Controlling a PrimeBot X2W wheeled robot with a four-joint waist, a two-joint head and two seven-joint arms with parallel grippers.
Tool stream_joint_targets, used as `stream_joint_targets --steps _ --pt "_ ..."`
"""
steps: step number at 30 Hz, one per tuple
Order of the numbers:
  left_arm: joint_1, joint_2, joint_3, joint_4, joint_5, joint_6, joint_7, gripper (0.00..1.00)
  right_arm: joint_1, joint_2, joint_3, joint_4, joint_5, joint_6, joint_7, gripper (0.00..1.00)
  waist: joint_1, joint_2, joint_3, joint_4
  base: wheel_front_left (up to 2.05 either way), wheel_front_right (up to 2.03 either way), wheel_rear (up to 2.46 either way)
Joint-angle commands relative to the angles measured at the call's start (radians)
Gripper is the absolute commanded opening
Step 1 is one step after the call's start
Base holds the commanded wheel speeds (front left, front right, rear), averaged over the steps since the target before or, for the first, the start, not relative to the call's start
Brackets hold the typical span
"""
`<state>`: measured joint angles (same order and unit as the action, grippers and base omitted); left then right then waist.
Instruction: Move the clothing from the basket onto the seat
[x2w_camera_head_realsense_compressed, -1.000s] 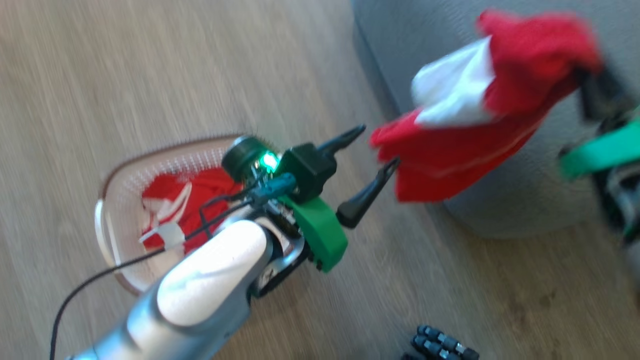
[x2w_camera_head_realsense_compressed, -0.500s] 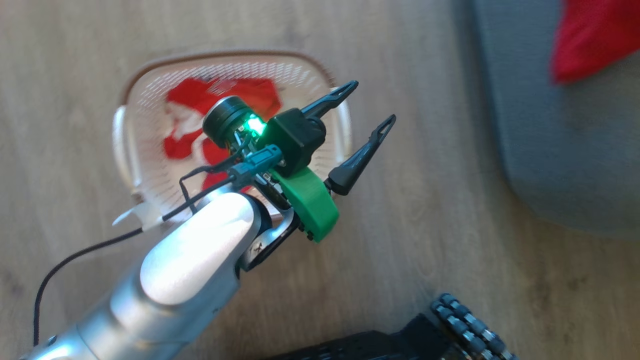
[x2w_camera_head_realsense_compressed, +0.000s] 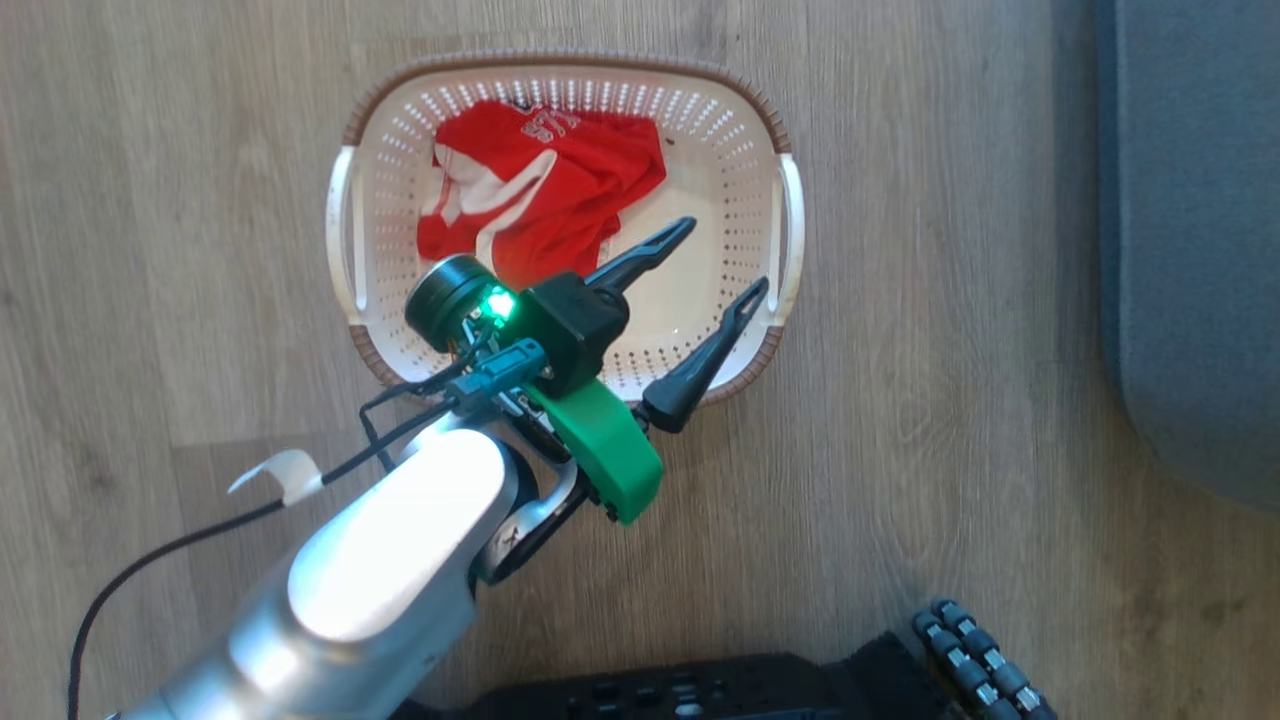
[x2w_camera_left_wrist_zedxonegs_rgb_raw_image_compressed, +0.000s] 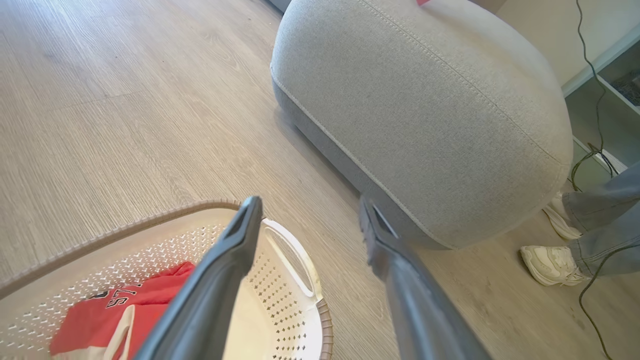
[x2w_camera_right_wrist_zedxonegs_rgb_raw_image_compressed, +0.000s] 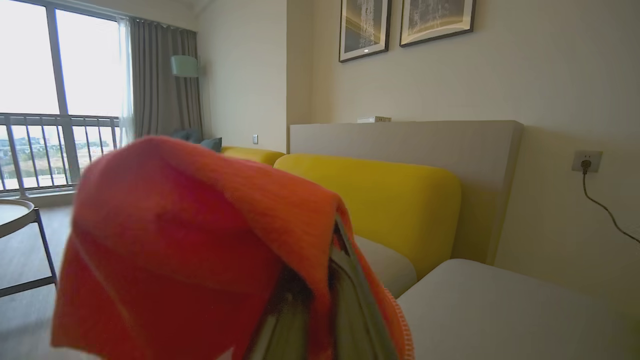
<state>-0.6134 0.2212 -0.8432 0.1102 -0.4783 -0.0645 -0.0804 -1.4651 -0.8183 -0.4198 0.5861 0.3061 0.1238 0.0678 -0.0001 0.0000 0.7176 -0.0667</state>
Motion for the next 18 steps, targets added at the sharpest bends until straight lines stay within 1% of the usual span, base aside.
stream_joint_targets --steps 1,4,10,15,16,17,18 --pt "0.015 0.024 0.026 -0.036 -0.005 0.010 -0.004 1.00 -0.006 -0.038 -0.028 -0.017 -0.028 0.007 0.021 0.00 0.0001 0.0000 0.021 -0.003 0.00 0.00 0.00" --pt "0.022 0.040 0.038 -0.054 -0.010 0.024 0.003 1.00 0.032 -0.013 -0.094 0.024 -0.059 0.007 0.038 0.00 0.0001 0.0000 0.059 -0.013 0.00 0.00 0.00" --pt "0.031 0.067 0.039 -0.101 0.003 0.053 0.034 1.00 0.221 0.104 -0.192 0.114 -0.073 0.007 -0.034 0.00 0.0001 0.0000 0.123 -0.015 0.00 0.00 0.00" --pt "0.039 0.094 0.054 -0.133 0.005 0.078 0.048 1.00 0.277 0.187 -0.211 0.171 -0.107 0.007 -0.079 0.00 0.0001 0.0000 0.153 -0.016 0.00 0.00 0.00" --pt "0.044 0.097 0.055 -0.135 0.004 0.081 0.048 1.00 0.282 0.199 -0.213 0.183 -0.116 0.007 -0.084 0.03 0.0001 0.0000 0.149 -0.018 0.00 0.00 0.00" --pt "0.048 0.099 0.055 -0.136 0.001 0.082 0.048 1.00 0.286 0.206 -0.216 0.197 -0.128 0.007 -0.088 0.13 0.0001 0.0000 0.144 -0.019 0.00 0.00 0.00" --pt "0.051 0.101 0.057 -0.138 -0.001 0.084 0.049 1.00 0.289 0.212 -0.218 0.210 -0.143 0.007 -0.089 0.36 0.0001 0.0000 0.137 -0.021 0.00 0.00 0.00"
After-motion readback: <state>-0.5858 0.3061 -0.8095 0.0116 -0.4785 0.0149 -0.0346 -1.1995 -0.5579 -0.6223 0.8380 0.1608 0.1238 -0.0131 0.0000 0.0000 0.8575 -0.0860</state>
